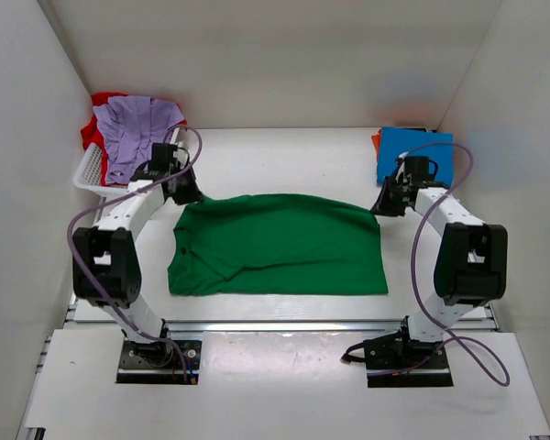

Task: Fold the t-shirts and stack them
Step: Fold the other side of the tshirt into a rectangle

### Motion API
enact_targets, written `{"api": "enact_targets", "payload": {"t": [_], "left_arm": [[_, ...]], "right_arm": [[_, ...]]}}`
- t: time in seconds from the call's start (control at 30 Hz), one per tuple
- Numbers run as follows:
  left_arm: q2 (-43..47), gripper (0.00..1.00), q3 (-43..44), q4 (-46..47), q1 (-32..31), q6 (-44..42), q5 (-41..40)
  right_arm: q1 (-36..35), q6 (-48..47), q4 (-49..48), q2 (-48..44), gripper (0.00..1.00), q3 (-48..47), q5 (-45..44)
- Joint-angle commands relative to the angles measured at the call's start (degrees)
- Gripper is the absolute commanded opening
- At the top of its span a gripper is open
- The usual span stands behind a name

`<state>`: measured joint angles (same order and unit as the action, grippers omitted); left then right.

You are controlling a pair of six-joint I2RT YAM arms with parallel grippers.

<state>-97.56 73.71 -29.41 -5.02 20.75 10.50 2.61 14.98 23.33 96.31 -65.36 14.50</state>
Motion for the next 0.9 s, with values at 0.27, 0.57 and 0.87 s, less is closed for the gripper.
{"api": "enact_targets", "payload": {"t": [0.27,0.57,0.87], "left_arm": [[14.23,0.00,-15.61,1.64,1.50,-2.74,-2.94],[21.97,0.00,-23.08,1.37,2.82,-3.87,-3.47],[29.26,0.00,-29.05,-0.65,1.85,-2.65,-4.43]], "right_arm": [[3.45,-0.74,-6.63,-10.36,0.00,13.94,6.60],[4.68,-2.23,-6.37,-15.45,0.00,19.30,6.68],[5.39,-3.30,-4.79,-18.26,0.00,22.73,6.86]]}}
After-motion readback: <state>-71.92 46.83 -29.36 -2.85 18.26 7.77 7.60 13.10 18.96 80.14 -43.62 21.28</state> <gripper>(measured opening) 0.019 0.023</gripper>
